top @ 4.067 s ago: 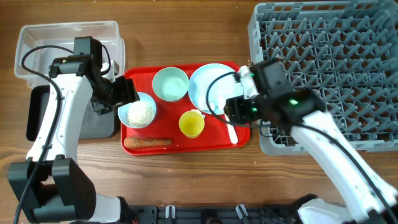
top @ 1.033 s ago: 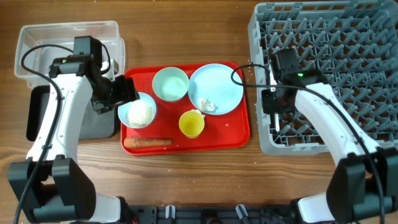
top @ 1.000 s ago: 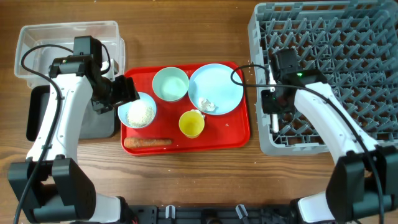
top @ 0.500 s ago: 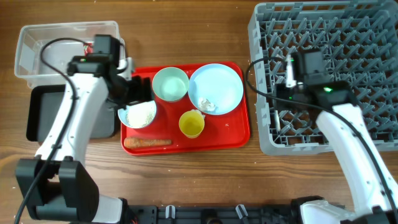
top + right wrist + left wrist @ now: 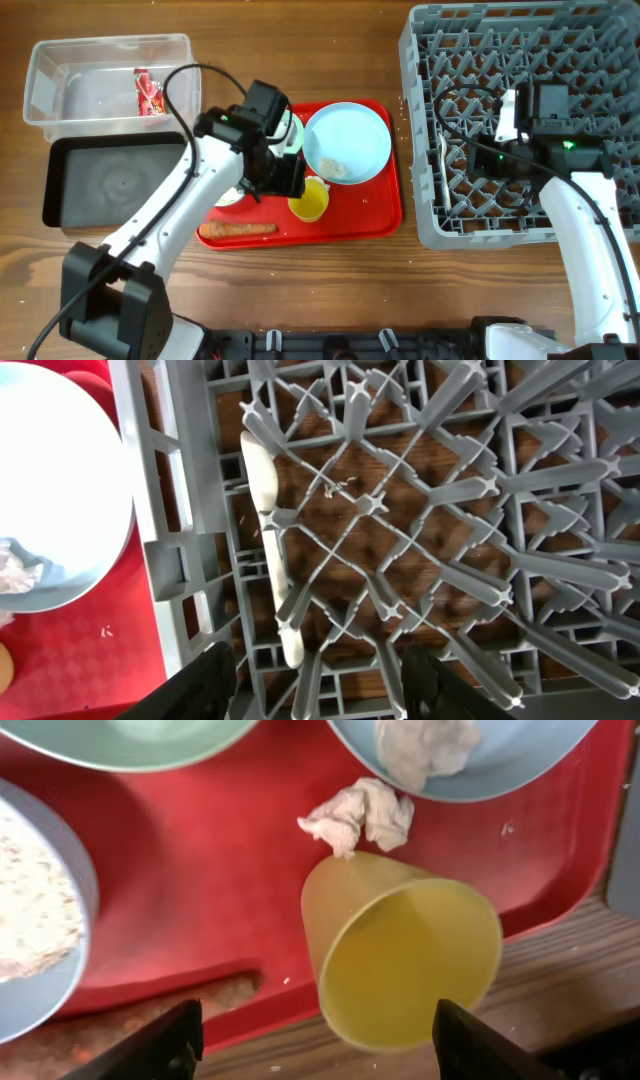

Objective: Sort waste into correct bins and load items into the dishwasher rack
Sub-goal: 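Grasp the yellow cup with the left gripper and lift it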

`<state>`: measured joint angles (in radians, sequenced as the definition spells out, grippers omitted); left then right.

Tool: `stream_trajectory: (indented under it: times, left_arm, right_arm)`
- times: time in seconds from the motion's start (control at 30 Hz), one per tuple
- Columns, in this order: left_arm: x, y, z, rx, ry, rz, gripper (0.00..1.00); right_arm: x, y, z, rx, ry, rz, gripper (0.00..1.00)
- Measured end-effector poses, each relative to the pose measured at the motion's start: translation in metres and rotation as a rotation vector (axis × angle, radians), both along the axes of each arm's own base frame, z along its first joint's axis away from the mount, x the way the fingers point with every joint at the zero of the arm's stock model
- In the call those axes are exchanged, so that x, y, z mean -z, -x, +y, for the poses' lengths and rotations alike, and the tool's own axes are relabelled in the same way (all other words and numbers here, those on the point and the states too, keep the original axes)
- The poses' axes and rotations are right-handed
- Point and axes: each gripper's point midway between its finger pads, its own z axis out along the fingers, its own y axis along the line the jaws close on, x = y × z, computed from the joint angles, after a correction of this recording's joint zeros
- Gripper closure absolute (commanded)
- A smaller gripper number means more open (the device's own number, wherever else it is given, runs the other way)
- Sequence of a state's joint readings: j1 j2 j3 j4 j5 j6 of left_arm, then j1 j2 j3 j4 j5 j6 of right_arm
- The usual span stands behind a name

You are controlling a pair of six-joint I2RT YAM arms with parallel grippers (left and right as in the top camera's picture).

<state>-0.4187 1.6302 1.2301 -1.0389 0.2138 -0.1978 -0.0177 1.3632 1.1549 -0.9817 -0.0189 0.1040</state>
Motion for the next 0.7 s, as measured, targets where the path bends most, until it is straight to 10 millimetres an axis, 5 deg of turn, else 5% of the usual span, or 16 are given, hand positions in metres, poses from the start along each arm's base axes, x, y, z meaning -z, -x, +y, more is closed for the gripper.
stream_trajectory:
  times: [0.3, 0.47, 0.7]
  left_arm:
    - [0.038, 0.007, -0.001, -0.006, 0.007, -0.009, 0.73]
    - [0.042, 0.008, -0.001, -0.021, 0.009, -0.007, 0.96]
    - [0.042, 0.013, 0.002, -0.032, -0.005, 0.016, 0.96]
  right_arm:
    - [0.0, 0.001, 0.001, -0.001, -0.004, 0.002, 0.44]
    - [0.0, 0.001, 0.001, -0.001, -0.004, 0.003, 0.44]
    - [0.001, 0.001, 0.001, -0.001, -0.004, 0.006, 0.44]
